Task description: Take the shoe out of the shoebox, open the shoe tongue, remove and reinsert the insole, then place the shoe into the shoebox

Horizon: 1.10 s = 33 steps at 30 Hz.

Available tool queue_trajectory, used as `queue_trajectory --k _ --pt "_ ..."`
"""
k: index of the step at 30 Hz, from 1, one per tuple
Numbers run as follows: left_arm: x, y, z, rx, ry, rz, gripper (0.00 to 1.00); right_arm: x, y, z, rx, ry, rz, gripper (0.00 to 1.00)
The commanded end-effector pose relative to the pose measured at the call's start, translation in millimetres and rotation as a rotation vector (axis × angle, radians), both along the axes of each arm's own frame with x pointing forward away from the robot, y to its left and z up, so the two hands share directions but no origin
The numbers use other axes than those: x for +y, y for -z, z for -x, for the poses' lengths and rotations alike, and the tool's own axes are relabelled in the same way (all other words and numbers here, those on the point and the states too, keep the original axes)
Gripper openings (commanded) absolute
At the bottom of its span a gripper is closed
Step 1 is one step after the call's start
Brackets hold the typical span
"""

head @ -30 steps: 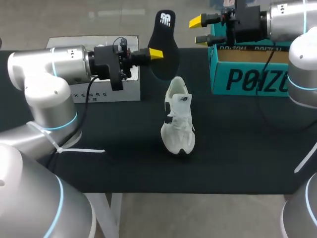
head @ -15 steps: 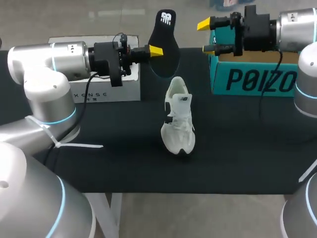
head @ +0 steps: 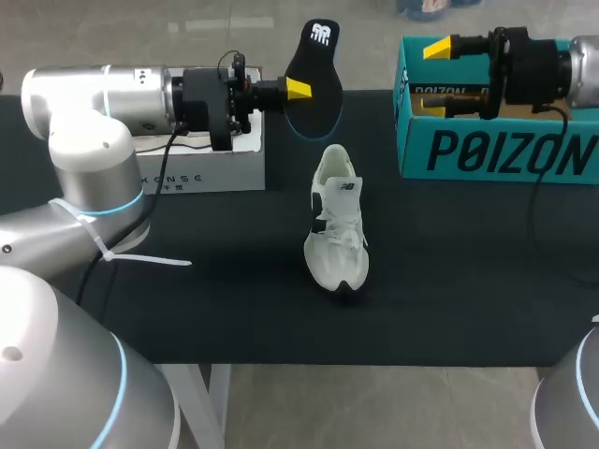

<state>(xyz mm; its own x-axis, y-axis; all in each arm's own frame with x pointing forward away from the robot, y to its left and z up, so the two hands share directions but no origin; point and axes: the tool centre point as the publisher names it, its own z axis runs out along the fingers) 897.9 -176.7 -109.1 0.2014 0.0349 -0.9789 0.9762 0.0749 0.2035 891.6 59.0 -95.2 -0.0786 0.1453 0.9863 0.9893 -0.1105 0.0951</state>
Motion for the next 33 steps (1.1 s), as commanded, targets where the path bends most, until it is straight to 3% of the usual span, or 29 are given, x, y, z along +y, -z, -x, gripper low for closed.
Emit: queue_trajectory --k 1,2,10,17,21,24,27,33 --pt "-1 -1 -2.5 0.0 0.005 -0.003 0.0 3 -2 -6.3 -0.056 -0.024 0.042 1.0" --pt "-1 -1 -2.5 0.0 0.005 -0.003 0.0 1 -1 -6.1 -0.11 -0.031 0.081 1.0" --pt "-1 -1 -2.5 0.0 0.005 -0.003 0.0 -8 8 -6.7 -0.261 0.015 0.143 1.0" --pt "-1 -1 -2.5 0.0 0.005 -0.003 0.0 -18 10 -6.6 -0.265 0.07 0.116 1.0" --pt "0 -17 -9.1 0.271 -0.071 0.139 0.0 -19 10 -6.0 -0.248 0.07 0.108 1.0" --pt "-2 -24 -12.2 0.528 -0.135 0.171 0.0 -21 10 -6.1 -0.227 0.072 0.097 1.0" --pt "-5 -27 -10.4 0.804 -0.18 0.136 0.0 -21 10 -6.5 -0.223 0.074 0.096 1.0" --pt "-7 -20 4.6 1.273 -0.207 -0.103 0.0 -21 12 -8.5 -0.215 0.078 0.084 1.0"
